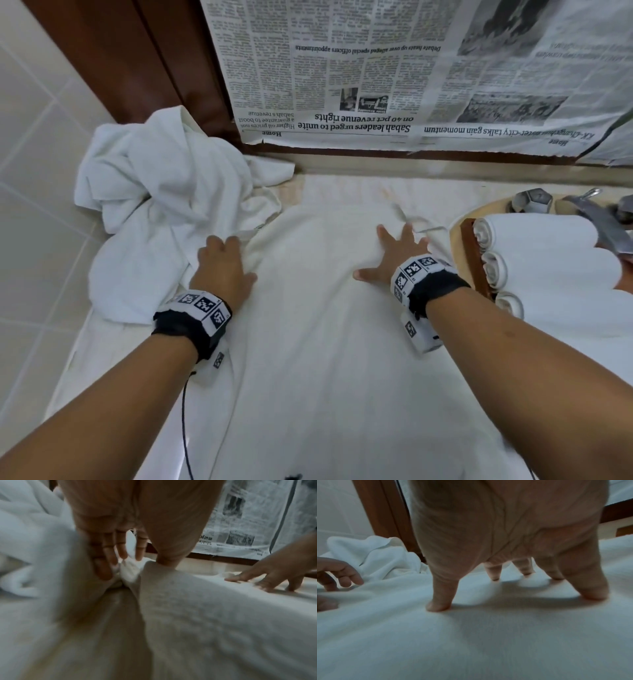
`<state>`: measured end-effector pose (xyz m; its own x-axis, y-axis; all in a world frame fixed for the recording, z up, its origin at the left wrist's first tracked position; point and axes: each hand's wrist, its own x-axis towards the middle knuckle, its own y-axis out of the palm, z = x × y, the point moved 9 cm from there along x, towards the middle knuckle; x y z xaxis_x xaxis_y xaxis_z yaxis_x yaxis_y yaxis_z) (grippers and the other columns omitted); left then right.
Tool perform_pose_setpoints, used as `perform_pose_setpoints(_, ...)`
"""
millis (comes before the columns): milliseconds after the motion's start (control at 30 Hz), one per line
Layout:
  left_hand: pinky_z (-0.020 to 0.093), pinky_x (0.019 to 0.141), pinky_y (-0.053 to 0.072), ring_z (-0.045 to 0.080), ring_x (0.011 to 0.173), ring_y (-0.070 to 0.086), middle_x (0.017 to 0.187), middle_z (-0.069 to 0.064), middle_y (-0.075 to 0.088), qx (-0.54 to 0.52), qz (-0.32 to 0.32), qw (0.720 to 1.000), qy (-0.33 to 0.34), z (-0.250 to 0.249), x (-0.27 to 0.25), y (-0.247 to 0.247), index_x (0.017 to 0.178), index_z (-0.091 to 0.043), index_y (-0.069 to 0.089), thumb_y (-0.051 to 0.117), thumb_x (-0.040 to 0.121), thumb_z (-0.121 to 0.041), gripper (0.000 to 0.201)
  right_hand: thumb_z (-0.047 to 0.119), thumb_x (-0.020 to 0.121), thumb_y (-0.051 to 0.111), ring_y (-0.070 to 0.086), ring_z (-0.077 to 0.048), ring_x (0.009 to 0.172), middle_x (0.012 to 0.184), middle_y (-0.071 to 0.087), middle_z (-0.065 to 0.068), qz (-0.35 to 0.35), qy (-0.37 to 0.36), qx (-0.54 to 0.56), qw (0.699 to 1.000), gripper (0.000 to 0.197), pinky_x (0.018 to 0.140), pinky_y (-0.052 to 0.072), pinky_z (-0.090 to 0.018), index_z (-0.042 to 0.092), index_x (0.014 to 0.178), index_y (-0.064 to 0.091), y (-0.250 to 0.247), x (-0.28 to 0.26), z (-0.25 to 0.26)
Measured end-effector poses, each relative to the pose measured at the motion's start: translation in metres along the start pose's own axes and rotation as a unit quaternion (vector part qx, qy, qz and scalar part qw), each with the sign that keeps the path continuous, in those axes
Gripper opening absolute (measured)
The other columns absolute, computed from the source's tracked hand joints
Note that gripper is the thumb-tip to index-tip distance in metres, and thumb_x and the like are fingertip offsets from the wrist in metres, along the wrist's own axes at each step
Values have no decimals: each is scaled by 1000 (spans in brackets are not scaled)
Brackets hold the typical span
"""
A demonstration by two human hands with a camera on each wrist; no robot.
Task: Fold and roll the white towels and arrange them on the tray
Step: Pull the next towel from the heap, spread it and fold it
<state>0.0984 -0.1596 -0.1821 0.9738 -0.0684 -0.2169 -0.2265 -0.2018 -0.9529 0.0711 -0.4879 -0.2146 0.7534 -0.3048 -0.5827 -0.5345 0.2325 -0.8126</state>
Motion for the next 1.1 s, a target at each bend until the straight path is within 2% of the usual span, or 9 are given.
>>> perform_pose_setpoints(100, 40, 89, 46, 33, 114, 56, 128, 14, 53, 17, 103, 991, -87, 10, -15, 23, 132, -8, 39, 55, 93, -51, 60, 74, 73, 66, 49, -36, 122, 139, 37, -9, -54, -23, 12, 998, 89, 94, 49, -48, 24, 141, 36, -3, -25, 3)
perform_pose_setpoints(300, 36, 111, 32, 28, 135, 42, 148, 13, 45, -132, 166, 977, -16, -32, -43, 45, 144, -6, 42, 39, 103, -43, 55, 70, 64, 75, 54, -29, 114, 133, 37, -4, -18, -152, -34, 988, 98, 92, 51, -45, 24, 141, 36, 49, -102, 34)
perform_pose_setpoints(433, 40, 105, 38, 27, 127, 49, 139, 11, 54, -257, 61, 964, -18, -28, -75, 16, 136, -7, 50, 46, 99, -48, 55, 30, 91, 63, 62, -27, 97, 117, 54, -5, -15, -215, 1, 976, 42, 80, 50, -34, 18, 126, 44, 93, -144, 41)
perform_pose_setpoints(533, 30, 82, 39, 17, 105, 54, 119, -2, 57, -252, 91, 963, 36, -39, -131, 16, 128, -17, 49, 63, 87, -56, 59, 22, 97, 52, 62, -26, 99, 109, 64, -7, 4, -257, 56, 965, 21, 75, 44, -30, 9, 113, 56, 92, -169, 38)
perform_pose_setpoints(667, 28, 107, 38, 1, 126, 47, 140, -23, 45, -301, 207, 920, 142, -67, -227, 42, 145, -36, 34, 82, 63, -65, 100, 24, 95, 63, 66, -19, 93, 103, 69, 0, 21, -383, 290, 877, 13, 77, 51, -32, 15, 104, 64, 27, -235, 65)
perform_pose_setpoints(833, 36, 93, 53, 12, 109, 65, 115, -7, 71, -318, 121, 938, 71, -44, -282, 52, 118, -27, 67, 61, 73, -71, 63, 21, 90, 57, 66, -16, 96, 104, 70, 3, -181, -466, 473, 725, 21, 86, 52, -36, 24, 110, 64, -92, -308, 62)
perform_pose_setpoints(967, 39, 92, 55, 23, 107, 68, 105, -1, 75, -618, -28, 785, -4, -44, -298, -33, 110, -19, 70, 68, 91, -31, 22, 35, 89, 55, 57, -3, 94, 99, 63, 3, -208, -528, 297, 768, 20, 83, 46, -29, 22, 101, 63, -97, -337, 67)
perform_pose_setpoints(1033, 45, 95, 53, 30, 111, 66, 116, 10, 71, -711, -45, 702, 22, -52, -296, -78, 124, -9, 62, 60, 98, -25, 30, 71, 77, 59, 47, -3, 111, 114, 54, 4, -99, -532, 192, 819, 58, 97, 42, -30, 28, 116, 59, -48, -337, 78)
perform_pose_setpoints(1100, 49, 101, 49, 31, 114, 64, 122, 15, 68, -741, -50, 670, 19, -56, -288, -110, 128, -6, 59, 56, 99, -25, 35, 67, 69, 75, 39, -8, 132, 139, 45, 10, 5, -544, 204, 814, 89, 114, 34, -36, 30, 142, 41, -10, -346, 85)
